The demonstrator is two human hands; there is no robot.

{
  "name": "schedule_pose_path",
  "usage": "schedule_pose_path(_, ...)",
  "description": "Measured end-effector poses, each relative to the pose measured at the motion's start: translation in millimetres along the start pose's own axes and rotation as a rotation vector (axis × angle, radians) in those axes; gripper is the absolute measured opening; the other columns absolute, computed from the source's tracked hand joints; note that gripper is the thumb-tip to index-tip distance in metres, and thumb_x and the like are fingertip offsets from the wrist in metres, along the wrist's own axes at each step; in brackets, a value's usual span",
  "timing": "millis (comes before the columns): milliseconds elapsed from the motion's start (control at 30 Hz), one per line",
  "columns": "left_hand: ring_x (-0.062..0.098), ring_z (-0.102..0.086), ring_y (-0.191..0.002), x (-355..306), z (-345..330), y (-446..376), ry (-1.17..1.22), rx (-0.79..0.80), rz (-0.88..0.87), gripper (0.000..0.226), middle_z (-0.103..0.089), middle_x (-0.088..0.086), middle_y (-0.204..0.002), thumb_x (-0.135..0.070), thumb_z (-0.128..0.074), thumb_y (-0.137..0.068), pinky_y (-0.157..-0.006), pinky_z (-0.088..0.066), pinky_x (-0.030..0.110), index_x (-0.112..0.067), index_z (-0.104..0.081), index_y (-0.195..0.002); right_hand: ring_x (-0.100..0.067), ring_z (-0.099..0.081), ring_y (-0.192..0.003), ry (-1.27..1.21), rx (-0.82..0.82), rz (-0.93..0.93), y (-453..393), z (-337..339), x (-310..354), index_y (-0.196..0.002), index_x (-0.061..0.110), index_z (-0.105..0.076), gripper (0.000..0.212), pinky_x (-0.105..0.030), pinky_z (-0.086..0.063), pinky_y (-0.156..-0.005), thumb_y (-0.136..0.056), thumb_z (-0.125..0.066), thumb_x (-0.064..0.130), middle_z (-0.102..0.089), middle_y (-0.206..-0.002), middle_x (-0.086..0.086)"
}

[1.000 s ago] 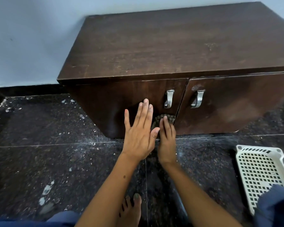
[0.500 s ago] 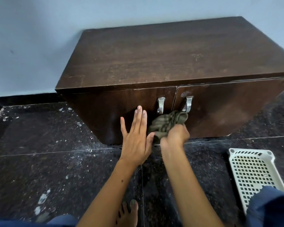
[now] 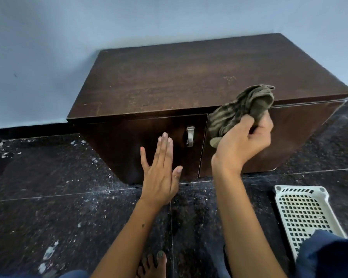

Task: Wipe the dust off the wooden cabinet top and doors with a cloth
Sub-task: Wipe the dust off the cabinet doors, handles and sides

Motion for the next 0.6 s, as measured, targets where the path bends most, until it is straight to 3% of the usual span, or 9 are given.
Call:
schedule_pose_path(67,0.019,-0.007,-0.146,-3,0,-2,0.001,0.003,-0.015,0.067,-0.010,0.009,-0.158,-0.046,-0.008,-0.097,-0.114,0.004,0.055,-0.003,-0.017,-0.148,-0.020,-0.056,-0.107,0.216,0.102,0.293,6,5,-12,-0.115,-0.009,-0.060,0.035,-0.022,-0.046,-0.094,-0.081,-0.058,-0.006,-0.051,-0.118,-0.024)
schedule_pose_path(133,0.020,-0.009,-0.146,-8,-1,-4,-0.016,0.014,-0.044,0.067,-0.011,0.011,-0.157,-0.046,-0.008,-0.097,-0.114,0.001,0.056,-0.002,-0.017,-0.147,-0.028,-0.055,-0.108,0.480,0.371,0.523,14,9,-33,-0.113,-0.005,-0.063,0.041,-0.037,-0.047,-0.096,-0.072,-0.063,-0.012,-0.054,-0.115,-0.021)
schedule_pose_path(200,0.021,-0.010,-0.146,-13,-3,-6,-0.030,0.017,-0.062,0.067,-0.013,0.012,-0.157,-0.045,-0.008,-0.098,-0.113,0.000,0.057,-0.001,-0.018,-0.147,-0.028,-0.052,-0.104,0.689,0.571,0.674,10,17,-52,-0.108,-0.003,-0.067,0.050,-0.047,-0.049,-0.087,-0.062,-0.060,-0.019,-0.059,-0.111,-0.019)
schedule_pose_path(267,0.021,-0.009,-0.146,-15,-4,-10,-0.028,0.022,-0.062,0.067,-0.012,0.012,-0.157,-0.045,-0.007,-0.097,-0.114,0.001,0.056,-0.001,-0.017,-0.147,-0.024,-0.046,-0.100,0.776,0.581,0.755,-7,29,-61,-0.104,-0.001,-0.069,0.052,-0.046,-0.049,-0.081,-0.056,-0.054,-0.017,-0.063,-0.108,-0.016)
schedule_pose_path(333,0.021,-0.006,-0.146,-17,-6,-13,-0.028,0.024,-0.056,0.067,-0.010,0.011,-0.157,-0.046,-0.006,-0.097,-0.114,0.004,0.055,-0.002,-0.015,-0.148,-0.025,-0.045,-0.099,0.790,0.512,0.764,-21,39,-65,-0.102,0.001,-0.070,0.052,-0.045,-0.048,-0.080,-0.057,-0.048,-0.012,-0.064,-0.107,-0.014)
schedule_pose_path(433,0.020,-0.004,-0.146,-19,-8,-16,-0.017,0.025,-0.053,0.066,-0.008,0.011,-0.157,-0.045,-0.006,-0.097,-0.114,0.006,0.054,-0.003,-0.013,-0.148,-0.031,-0.052,-0.101,0.725,0.453,0.641,-30,50,-73,-0.106,0.003,-0.069,0.060,-0.046,-0.049,-0.085,-0.055,-0.050,-0.021,-0.060,-0.109,-0.014)
schedule_pose_path(600,0.021,-0.004,-0.146,-25,-10,-16,-0.004,0.026,-0.053,0.067,-0.008,0.012,-0.157,-0.045,-0.007,-0.098,-0.114,0.005,0.054,-0.001,-0.015,-0.148,-0.031,-0.052,-0.107,0.703,0.445,0.558,-19,51,-84,-0.109,0.000,-0.064,0.057,-0.034,-0.047,-0.093,-0.059,-0.049,-0.022,-0.053,-0.115,-0.017)
Point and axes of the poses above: each hand's wrist, its own y-axis away from the middle knuckle, its own z-axis out of the back of the hand, x = y × z, the point moved 3 cm from there along -y, towards the middle knuckle
